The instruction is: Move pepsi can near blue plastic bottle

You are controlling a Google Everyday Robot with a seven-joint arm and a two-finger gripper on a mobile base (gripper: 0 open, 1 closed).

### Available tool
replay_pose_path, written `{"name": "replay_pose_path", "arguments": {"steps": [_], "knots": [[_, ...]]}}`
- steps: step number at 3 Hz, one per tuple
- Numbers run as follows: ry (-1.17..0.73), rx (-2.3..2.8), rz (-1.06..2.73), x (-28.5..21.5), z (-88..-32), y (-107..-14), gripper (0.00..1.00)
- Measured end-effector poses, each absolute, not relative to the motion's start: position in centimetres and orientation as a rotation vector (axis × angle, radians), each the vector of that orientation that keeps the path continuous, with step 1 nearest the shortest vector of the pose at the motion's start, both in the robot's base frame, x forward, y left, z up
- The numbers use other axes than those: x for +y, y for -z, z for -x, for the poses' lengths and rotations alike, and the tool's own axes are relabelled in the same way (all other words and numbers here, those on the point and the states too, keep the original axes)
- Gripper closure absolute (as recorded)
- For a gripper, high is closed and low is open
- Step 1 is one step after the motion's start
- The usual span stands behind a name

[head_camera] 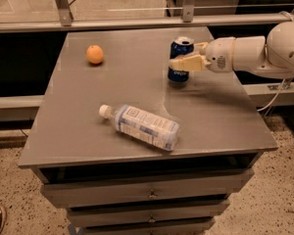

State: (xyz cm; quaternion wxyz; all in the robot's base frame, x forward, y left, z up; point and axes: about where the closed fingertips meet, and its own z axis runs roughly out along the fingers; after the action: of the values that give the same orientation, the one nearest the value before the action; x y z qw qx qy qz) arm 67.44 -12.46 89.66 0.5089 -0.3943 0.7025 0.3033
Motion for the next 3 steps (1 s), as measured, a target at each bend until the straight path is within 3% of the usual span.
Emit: {"name": "replay_pose_path", "arguments": {"steps": [3], "knots": [[-0.976,1.659,1.029,-7.7,-57.7,-90.0,1.00]]}}
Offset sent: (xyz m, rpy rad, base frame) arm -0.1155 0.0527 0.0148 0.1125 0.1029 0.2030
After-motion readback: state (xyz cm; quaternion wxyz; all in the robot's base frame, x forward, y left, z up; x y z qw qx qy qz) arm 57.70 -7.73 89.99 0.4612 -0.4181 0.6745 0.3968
